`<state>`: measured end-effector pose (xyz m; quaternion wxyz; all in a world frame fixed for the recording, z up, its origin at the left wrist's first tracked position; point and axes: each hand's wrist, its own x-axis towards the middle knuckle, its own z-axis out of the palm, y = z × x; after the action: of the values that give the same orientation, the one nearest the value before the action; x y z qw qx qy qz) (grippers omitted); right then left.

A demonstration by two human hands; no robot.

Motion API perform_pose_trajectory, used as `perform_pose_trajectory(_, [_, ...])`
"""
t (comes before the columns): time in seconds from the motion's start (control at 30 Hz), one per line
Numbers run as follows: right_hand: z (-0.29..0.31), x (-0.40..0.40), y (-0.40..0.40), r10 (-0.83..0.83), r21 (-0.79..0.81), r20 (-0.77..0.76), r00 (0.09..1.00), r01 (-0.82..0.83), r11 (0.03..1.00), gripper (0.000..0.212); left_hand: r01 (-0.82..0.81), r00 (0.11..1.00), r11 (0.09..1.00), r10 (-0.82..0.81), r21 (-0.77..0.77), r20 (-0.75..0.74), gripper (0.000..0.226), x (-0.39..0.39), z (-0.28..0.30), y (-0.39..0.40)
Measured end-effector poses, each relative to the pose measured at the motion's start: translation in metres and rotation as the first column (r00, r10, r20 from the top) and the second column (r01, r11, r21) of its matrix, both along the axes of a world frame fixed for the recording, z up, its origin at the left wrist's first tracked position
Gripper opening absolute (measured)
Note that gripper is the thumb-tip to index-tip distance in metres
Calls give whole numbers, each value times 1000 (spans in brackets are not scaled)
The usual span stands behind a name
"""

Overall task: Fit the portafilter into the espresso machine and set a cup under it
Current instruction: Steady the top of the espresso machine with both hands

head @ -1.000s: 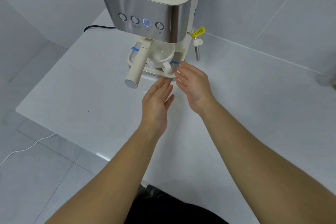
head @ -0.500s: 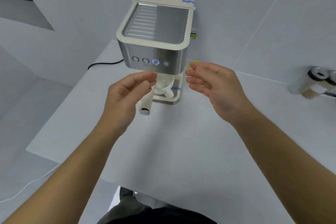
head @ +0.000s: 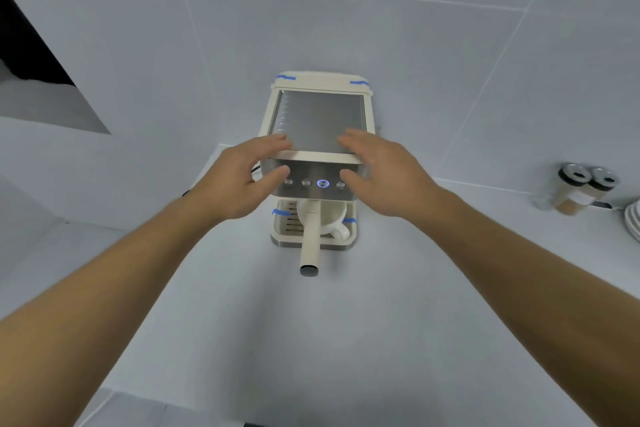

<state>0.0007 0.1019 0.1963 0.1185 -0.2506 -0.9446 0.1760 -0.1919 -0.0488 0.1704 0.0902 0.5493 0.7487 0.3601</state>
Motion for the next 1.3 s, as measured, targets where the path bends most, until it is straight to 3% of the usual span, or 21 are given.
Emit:
perform_pose_trajectory(0.23, [-33,-25,-3,-2,303,110,994,-31,953,63,146,958,979,-176,-141,-227,55,-40,-6,17])
perform_pose_trajectory(0.43, [-51,-31,-3,-67,386,8,998,59,921,63,181,957,982,-190,-62,-221,60,-46,-27,24])
perform_pose_trajectory(0.63, [-61,-35,-3,-76,403,-122,990,119,907,60,201,946,980,-195,-2,-260,56,-50,-33,28])
perform_pose_trajectory(0.87, [-65,-35,1,-68,402,-127,990,114,909,60,192,955,980,-176,44,-240,56,-49,-37,30])
perform_pose_trajectory(1.07, [-59,-32,0,-55,282,-181,982,105,954,48,182,954,983,-171,22,-246,58,-49,-37,31])
perform_pose_trajectory(1.3, [-51,-31,-1,-87,196,-112,990,108,975,56,171,952,985,-167,-8,-256,60,-46,-34,29])
